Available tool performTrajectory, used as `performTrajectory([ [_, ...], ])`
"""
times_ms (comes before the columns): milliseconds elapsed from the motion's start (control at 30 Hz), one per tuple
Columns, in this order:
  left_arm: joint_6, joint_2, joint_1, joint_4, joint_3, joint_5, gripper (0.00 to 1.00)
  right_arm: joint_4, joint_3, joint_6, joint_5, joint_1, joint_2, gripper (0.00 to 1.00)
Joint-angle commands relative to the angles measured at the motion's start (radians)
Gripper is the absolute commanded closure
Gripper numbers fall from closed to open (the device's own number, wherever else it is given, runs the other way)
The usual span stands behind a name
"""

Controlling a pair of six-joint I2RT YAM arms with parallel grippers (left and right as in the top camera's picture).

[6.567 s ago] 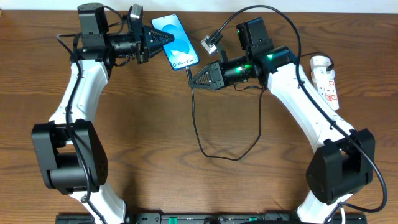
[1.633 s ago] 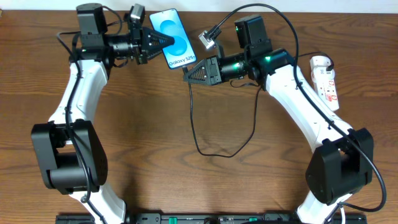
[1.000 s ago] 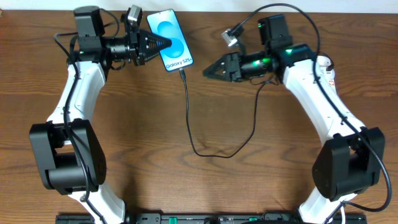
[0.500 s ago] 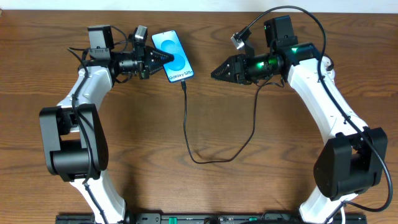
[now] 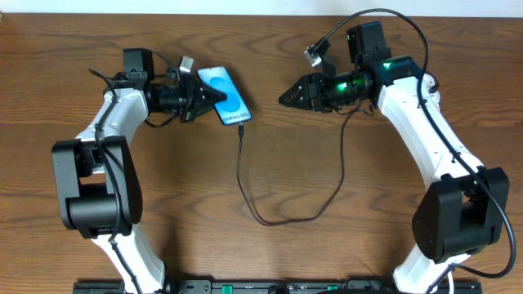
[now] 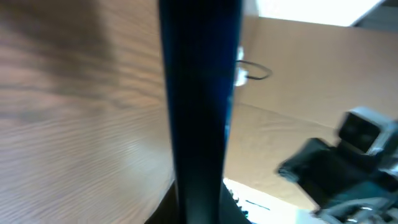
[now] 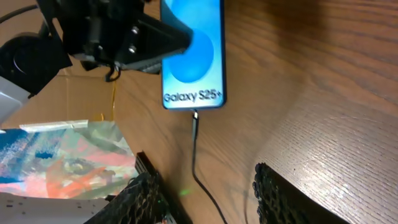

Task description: Plug charger to phone and switch on socket

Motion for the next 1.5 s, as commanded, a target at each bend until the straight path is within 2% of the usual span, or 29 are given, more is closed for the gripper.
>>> performTrajectory([
  [0,0.143,-0.001,0.002,-0.046,0.003,-0.056,0.93,-0.007,0.019,-0.018,0.006,0.004,-0.031,0.50],
  [333,0.179,-0.001,0.002,-0.056,0.003,-0.056,0.93,-0.029,0.019,-0.018,0.046,0.025,-0.031,0.48],
  [500,0.179,-0.001,0.002,-0.063,0.003,-0.056,0.93,-0.041,0.019,-0.014,0.156,0.100,-0.030,0.46],
  [733,0.179,-0.001,0.002,-0.070,0.003,-0.056,0.93,-0.017,-0.008,0.094,0.306,0.213,-0.030,0.46],
  [1133,0.179,-0.001,0.002,-0.070,0.003,-0.056,0.93,0.303,-0.266,0.341,0.391,0.330,-0.030,0.44],
  [1467,0.178,-0.001,0.002,-0.071,0.003,-0.055,0.93,0.552,-0.408,0.399,0.386,0.359,-0.029,0.45],
])
